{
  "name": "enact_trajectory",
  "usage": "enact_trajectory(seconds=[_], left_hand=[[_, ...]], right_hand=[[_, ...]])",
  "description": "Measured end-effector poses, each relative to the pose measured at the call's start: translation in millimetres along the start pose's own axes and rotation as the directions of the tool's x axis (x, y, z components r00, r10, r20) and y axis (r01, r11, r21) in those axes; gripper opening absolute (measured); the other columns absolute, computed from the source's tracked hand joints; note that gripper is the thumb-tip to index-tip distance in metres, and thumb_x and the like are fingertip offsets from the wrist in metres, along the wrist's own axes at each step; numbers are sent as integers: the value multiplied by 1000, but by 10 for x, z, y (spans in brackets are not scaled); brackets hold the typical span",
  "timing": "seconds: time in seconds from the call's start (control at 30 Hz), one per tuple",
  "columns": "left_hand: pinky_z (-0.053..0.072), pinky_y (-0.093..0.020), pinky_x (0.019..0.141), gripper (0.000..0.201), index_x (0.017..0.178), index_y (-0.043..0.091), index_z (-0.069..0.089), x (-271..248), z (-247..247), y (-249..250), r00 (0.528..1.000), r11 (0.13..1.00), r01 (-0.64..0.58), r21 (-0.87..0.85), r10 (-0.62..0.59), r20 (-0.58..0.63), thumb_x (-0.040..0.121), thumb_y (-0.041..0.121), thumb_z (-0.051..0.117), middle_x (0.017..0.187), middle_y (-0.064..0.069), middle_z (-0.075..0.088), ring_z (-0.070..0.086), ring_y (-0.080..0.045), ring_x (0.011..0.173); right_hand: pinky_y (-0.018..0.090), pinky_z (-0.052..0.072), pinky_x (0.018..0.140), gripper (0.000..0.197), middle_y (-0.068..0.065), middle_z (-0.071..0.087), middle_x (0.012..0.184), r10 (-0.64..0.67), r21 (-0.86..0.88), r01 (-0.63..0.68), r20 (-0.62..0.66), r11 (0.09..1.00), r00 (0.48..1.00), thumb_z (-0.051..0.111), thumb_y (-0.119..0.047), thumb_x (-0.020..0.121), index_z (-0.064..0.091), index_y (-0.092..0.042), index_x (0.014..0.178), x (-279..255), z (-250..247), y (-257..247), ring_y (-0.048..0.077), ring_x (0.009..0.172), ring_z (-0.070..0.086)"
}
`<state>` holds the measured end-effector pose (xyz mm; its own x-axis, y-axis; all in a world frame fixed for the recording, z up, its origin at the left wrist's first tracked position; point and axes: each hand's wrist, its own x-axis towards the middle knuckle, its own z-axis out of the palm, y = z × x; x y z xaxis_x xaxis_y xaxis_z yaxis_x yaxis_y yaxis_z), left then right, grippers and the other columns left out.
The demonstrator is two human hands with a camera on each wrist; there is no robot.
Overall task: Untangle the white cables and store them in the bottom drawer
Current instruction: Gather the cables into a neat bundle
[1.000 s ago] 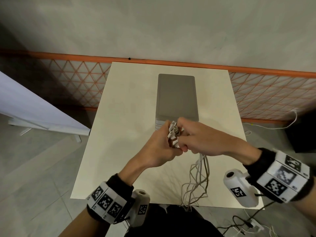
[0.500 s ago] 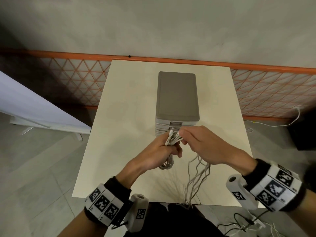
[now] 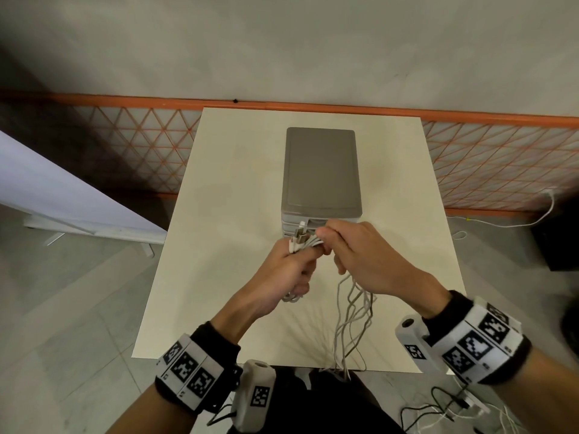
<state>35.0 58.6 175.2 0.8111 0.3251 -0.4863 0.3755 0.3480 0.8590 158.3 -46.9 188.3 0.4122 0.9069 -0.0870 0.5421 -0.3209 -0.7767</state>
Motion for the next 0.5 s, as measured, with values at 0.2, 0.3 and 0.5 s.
enact_trajectory(seconds=[0.2, 0.3, 0.5], left_hand=[[12, -35, 51, 30, 74, 18, 51, -7, 10, -28, 994, 997, -75, -23, 73, -80, 102, 29, 55, 56, 5, 23, 13, -15, 52], [12, -37, 51, 36, 66, 25, 58, -50, 25, 14, 982, 988, -150, -30, 146, -123, 102, 30, 54, 57, 2, 22, 11, -19, 54], [15, -30, 45, 52, 52, 33, 59, -88, 21, -27, 947, 966, -225, -125, 187, -260, 103, 30, 50, 55, 2, 25, 16, -14, 47]], right_hand=[[22, 34, 49, 31, 5, 54, 57, 55, 211, -19, -166, 977, 985, 61, -34, 95, 59, -10, 77, 86, 63, 41, 6, 49, 41], [29, 38, 52, 31, 1, 51, 61, 34, 304, 19, -168, 952, 985, 47, -30, 103, 56, -10, 80, 14, 186, 78, 13, 53, 45], [26, 38, 55, 43, 10, 51, 62, 79, 282, -30, -166, 959, 983, 28, -40, 103, 56, -16, 82, -245, 525, 255, 10, 55, 45]])
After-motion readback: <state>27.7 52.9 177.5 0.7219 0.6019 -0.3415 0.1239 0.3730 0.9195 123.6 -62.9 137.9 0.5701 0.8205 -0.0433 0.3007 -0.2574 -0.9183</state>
